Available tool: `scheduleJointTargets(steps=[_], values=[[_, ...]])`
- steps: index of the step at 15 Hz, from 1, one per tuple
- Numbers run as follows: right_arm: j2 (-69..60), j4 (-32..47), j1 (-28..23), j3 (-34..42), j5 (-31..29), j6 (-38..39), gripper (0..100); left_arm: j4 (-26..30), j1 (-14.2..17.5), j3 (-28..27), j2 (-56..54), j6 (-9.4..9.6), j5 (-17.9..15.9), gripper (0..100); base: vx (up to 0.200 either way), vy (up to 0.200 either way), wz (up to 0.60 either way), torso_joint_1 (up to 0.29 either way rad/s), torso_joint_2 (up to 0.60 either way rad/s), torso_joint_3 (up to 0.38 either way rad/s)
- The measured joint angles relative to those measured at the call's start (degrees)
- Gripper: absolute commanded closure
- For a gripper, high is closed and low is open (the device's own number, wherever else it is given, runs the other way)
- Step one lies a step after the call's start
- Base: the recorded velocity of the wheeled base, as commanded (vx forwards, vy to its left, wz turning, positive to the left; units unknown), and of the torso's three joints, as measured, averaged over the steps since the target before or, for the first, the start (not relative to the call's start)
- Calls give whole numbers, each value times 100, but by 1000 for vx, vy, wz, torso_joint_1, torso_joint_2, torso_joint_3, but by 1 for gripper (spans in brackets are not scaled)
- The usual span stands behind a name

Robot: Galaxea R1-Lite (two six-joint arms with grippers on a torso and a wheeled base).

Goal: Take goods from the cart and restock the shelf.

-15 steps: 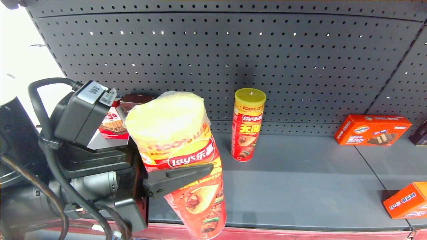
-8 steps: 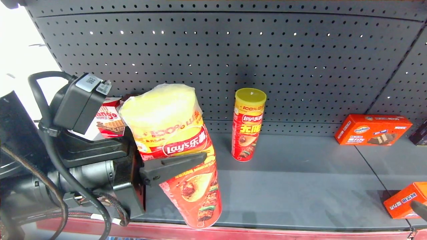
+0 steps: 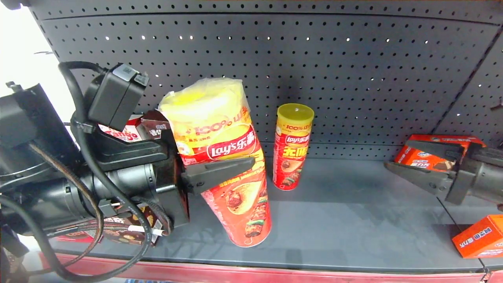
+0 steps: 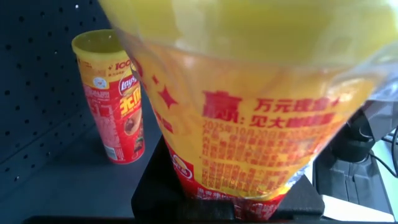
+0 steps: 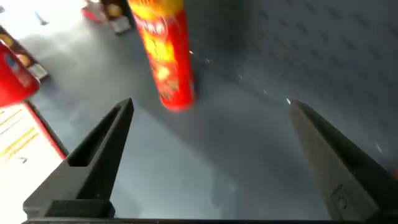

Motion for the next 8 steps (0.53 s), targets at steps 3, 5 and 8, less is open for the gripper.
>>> scheduleJointTargets(steps=[3, 5, 8], values=[[1051, -207, 240, -863, 652, -197, 0, -4, 0, -77, 100, -4, -20, 100, 0, 0, 0, 0, 0, 0], [1681, -440, 369, -1367, 1842, -347, 0, -9, 26, -91, 124, -6, -24, 100, 0, 0, 0, 0, 0, 0], [2382, -879, 483, -1854, 2503, -446, 0, -9, 65, -91, 124, -6, -24, 100, 0, 0, 0, 0, 0, 0]])
